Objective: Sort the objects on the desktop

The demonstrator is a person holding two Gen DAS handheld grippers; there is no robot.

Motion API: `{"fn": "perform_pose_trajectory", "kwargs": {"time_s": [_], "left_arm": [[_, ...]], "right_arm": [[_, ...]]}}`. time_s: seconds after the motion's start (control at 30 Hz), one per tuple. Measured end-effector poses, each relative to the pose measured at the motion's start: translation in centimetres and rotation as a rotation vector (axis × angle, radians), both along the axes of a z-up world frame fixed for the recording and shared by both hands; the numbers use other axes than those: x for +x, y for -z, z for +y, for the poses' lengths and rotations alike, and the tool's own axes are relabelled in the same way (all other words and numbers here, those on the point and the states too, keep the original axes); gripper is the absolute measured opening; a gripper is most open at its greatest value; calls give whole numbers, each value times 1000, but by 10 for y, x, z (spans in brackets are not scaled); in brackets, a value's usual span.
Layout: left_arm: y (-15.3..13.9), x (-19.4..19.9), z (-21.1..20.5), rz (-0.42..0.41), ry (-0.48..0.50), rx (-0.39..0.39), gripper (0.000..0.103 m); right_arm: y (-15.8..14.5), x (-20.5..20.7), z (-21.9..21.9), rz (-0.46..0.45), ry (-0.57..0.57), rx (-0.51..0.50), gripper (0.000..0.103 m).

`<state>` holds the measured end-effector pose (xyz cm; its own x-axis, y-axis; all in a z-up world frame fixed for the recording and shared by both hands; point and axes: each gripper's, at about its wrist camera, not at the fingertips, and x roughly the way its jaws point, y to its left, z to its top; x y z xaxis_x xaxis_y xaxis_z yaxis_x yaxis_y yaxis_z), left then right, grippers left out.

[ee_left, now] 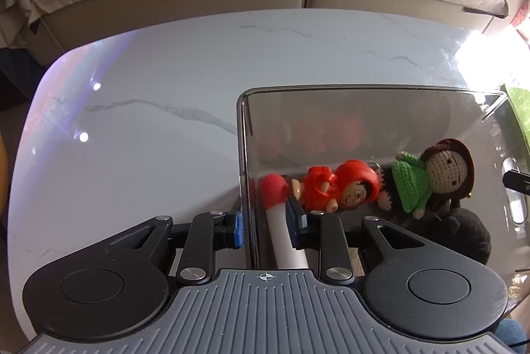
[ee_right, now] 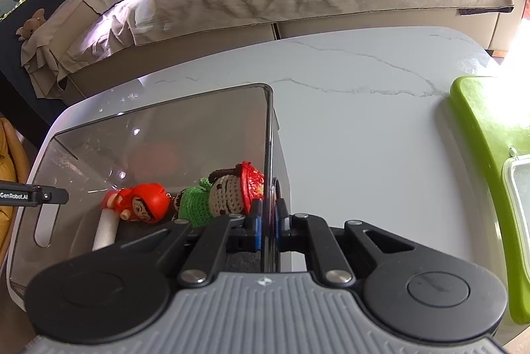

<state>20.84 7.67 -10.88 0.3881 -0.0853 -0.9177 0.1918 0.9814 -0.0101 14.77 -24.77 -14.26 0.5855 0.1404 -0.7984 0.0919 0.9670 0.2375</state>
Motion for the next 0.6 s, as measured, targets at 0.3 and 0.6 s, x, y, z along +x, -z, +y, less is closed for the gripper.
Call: {"fn": "perform_pose_trajectory", "kwargs": {"time_s": [0.3,0.6], "left_arm": [[-17,-22,13,-9,-15,5,30],[-43,-70,9,-59,38,-28,38]], "right_arm": [[-34,-33,2,-38,-51,-3,22],[-58,-58,10,-54,-64,-32,26]]}}
